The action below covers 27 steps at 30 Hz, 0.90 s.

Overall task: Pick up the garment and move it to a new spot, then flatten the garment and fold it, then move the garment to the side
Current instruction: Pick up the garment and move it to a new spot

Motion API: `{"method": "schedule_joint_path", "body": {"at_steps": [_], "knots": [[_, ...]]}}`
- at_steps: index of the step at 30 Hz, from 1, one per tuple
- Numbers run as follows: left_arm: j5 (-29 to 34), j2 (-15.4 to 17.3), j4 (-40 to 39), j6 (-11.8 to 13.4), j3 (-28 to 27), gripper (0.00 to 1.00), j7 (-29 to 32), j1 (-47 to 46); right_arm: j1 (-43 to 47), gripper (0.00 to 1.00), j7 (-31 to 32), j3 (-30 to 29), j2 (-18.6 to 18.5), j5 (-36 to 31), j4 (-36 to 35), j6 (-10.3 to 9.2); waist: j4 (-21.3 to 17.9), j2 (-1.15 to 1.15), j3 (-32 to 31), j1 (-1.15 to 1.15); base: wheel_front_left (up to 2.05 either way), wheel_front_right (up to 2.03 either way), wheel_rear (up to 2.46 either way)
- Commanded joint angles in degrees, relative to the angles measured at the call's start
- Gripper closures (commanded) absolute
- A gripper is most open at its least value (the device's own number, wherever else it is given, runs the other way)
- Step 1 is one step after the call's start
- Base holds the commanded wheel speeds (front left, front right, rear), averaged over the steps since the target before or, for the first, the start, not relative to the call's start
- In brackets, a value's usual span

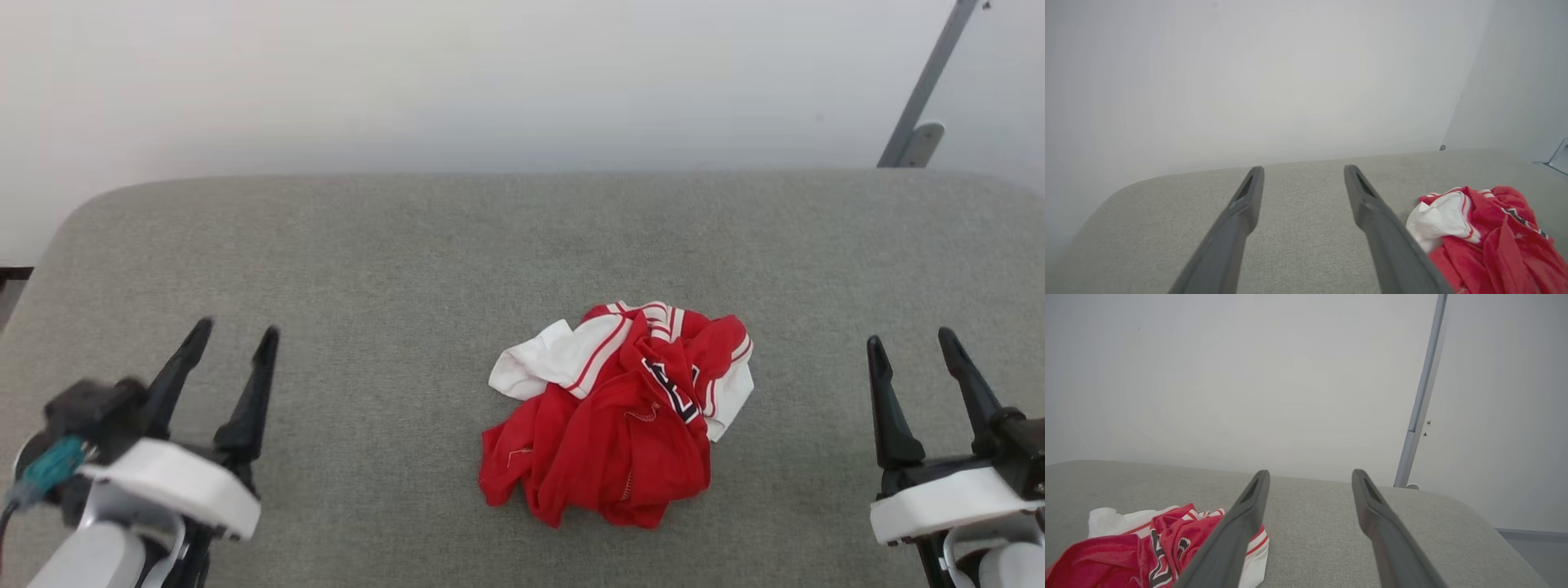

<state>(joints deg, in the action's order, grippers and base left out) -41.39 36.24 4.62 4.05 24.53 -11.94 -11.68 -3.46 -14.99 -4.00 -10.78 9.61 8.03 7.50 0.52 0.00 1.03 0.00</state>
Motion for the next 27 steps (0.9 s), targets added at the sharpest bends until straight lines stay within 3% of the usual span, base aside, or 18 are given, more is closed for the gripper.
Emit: {"method": "schedule_joint_path", "body": {"at_steps": [1,7,20,27], "knots": [[0.1,0.3,0.1,0.4,-0.9,0.0,-1.1,1.8,0.7,0.0,-0.3,-0.1,-0.1,0.4,0.5,-0.02,0.5,0.0,-0.6,0.0,0.0,0.0,0.0],[0.9,-0.5,0.9,-0.7,-5.6,0.0,-3.3,8.0,1.3,0.0,-0.3,-0.6,-0.5,0.6,2.1,-0.02,1.3,0.0,-1.4,0.0,0.0,0.0,0.0],[9.6,-11.5,0.3,-9.5,-22.3,0.0,-3.3,18.3,2.2,0.0,-0.3,-2.2,-0.1,1.2,5.7,-0.02,2.4,0.0,-2.4,0.0,0.0,0.0,0.0],[12.6,-14.6,1.4,-11.1,-26.0,0.0,-3.3,19.5,2.4,0.0,-0.3,-2.2,-0.3,1.3,6.7,-0.02,2.7,0.0,-2.8,0.0,0.0,0.0,0.0]]}}
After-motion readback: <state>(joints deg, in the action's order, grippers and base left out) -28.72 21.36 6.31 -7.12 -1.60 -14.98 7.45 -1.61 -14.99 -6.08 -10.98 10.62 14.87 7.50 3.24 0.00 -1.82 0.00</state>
